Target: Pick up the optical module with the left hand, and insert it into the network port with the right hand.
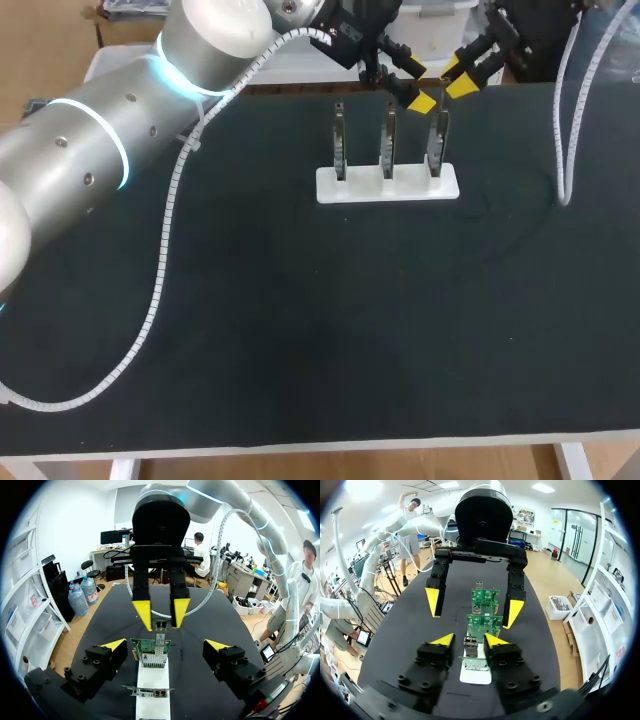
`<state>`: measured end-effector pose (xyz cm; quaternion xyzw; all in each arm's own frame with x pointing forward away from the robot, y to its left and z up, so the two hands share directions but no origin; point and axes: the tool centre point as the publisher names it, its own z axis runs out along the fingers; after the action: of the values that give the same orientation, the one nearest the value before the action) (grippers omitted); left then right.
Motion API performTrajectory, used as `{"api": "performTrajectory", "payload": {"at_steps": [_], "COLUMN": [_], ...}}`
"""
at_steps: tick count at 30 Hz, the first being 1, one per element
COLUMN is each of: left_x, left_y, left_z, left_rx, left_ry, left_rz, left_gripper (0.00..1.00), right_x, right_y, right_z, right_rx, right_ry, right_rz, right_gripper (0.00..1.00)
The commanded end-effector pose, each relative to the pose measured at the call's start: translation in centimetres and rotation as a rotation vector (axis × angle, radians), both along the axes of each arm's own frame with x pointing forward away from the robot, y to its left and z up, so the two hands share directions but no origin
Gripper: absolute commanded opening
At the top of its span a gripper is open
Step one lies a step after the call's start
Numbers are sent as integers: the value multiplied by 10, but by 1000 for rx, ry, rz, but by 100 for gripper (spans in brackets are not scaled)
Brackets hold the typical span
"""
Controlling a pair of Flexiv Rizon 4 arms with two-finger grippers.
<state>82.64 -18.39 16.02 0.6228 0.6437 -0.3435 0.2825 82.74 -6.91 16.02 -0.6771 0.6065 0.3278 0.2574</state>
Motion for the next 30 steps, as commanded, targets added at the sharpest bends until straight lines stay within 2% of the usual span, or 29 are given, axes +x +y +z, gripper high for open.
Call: {"api": "performTrajectory", "payload": {"at_steps": [1, 15, 30], "left_x": [10, 10, 10], "left_y": [-4, -4, -4], "left_z": [1, 1, 1], "left_rx": [7, 7, 7], "left_ry": [31, 31, 31], "left_rz": [-38, -38, -38], "left_gripper": [100, 100, 100], "right_x": [8, 10, 5], "right_y": [1, -6, -27], "right_z": [1, 6, 18], "right_rx": [-13, -12, 21], "right_ry": [158, 147, 135], "right_rz": [181, 165, 100], "right_gripper": [100, 100, 100]}}
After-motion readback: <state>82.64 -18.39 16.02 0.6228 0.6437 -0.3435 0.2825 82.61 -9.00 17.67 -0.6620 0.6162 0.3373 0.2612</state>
